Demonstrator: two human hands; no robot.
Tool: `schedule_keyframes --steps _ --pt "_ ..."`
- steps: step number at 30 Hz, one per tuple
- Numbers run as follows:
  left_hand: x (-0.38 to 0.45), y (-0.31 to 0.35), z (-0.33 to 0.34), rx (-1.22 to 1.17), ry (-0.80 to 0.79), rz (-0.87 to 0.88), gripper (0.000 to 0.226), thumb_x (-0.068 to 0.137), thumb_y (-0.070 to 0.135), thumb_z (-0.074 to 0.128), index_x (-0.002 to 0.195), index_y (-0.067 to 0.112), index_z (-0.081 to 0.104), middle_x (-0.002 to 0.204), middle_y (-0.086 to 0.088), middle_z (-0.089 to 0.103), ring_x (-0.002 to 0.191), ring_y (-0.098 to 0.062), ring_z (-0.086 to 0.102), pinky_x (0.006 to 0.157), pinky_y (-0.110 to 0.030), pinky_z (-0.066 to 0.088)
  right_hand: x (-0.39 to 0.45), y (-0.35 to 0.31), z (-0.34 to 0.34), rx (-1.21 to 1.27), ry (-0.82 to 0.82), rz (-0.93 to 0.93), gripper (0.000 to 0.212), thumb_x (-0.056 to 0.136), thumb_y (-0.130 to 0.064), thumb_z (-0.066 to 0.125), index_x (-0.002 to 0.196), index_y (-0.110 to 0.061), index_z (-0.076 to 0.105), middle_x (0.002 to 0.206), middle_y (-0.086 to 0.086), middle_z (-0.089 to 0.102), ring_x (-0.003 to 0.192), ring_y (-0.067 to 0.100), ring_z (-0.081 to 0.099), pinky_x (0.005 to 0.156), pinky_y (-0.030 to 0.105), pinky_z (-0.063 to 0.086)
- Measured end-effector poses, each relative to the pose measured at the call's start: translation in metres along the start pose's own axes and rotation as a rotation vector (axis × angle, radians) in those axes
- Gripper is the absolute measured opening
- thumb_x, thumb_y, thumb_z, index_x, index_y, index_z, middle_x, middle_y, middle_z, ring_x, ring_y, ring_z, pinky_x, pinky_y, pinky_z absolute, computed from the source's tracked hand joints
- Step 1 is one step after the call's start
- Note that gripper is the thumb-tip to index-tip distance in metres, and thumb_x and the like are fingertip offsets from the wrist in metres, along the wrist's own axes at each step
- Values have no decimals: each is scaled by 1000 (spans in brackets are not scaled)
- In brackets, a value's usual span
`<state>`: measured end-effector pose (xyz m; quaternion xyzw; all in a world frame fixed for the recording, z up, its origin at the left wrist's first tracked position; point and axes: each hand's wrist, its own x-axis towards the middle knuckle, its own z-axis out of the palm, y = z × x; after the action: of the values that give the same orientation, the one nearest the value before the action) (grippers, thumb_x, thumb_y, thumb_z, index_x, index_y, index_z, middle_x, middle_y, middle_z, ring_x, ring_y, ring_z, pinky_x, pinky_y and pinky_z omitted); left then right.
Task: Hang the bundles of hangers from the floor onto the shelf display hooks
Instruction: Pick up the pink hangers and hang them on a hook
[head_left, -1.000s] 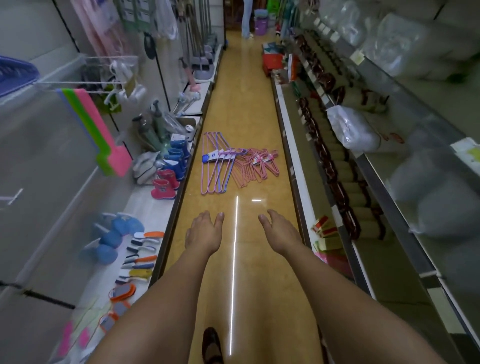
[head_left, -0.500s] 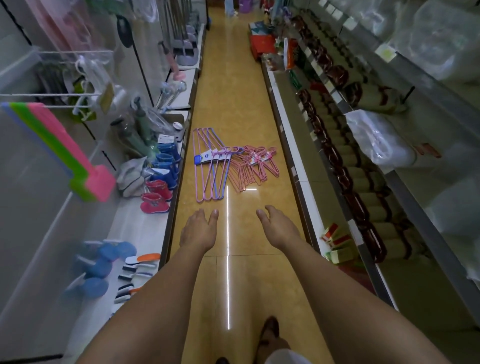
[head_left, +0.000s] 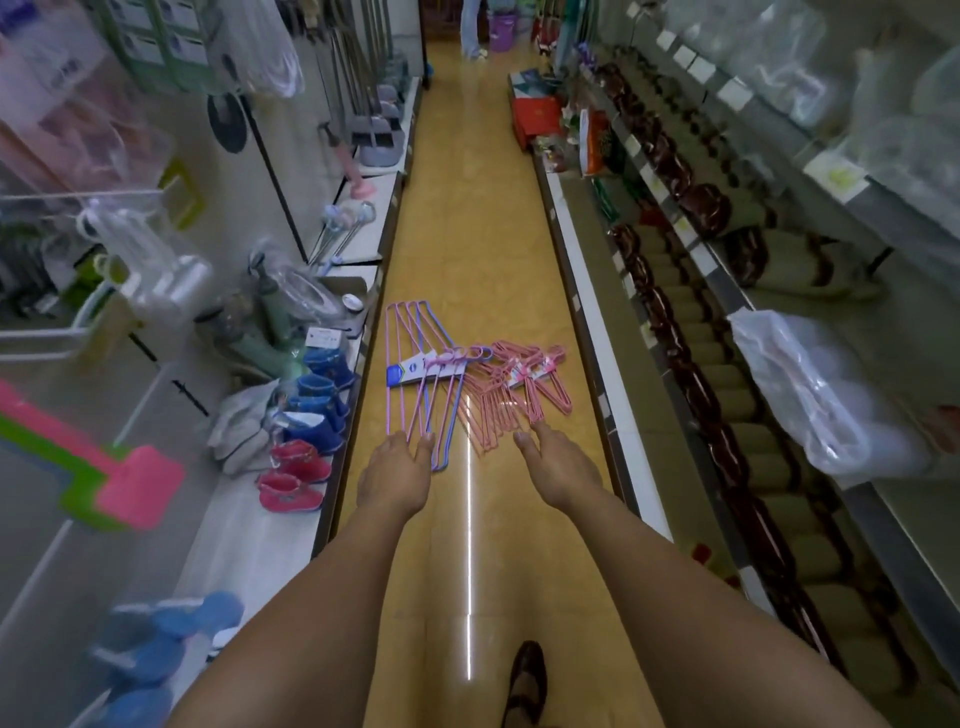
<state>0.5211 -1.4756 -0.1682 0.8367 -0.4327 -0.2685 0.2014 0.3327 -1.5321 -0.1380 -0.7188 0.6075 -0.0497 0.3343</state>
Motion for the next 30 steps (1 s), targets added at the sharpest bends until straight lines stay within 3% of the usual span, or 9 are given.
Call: schedule_keyframes --steps 6,14,23,30 --pt "84 48 19 11 -5 -4 68 91 64 21 133 16 47 129 -7 57 116 -26 54 97 -47 46 85 12 -43 -12 -8 1 55 101 -48 25 145 -16 33 146 8 42 131 28 44 102 41 39" --pt "173 84 38 59 -55 -10 63 97 55 25 139 11 41 140 -11 47 127 -28 46 104 -47 39 181 10 -66 -25 -42 41 54 101 -49 25 147 -21 31 149 5 40 134 25 41 103 41 37" --pt "310 119 39 42 -107 44 57 96 56 26 131 16 46 129 -9 55 117 -30 52 96 -44 43 302 -15 -91 4 -2 79 54 100 -52 23 138 -19 42 136 5 52 121 24 51 94 38 40" --pt "382 127 57 30 -134 60 60 95 57 26 139 19 40 141 -7 46 126 -29 46 99 -41 41 373 -14 -91 11 -21 128 54 100 -52 23 141 -20 38 136 6 52 123 24 51 97 38 40"
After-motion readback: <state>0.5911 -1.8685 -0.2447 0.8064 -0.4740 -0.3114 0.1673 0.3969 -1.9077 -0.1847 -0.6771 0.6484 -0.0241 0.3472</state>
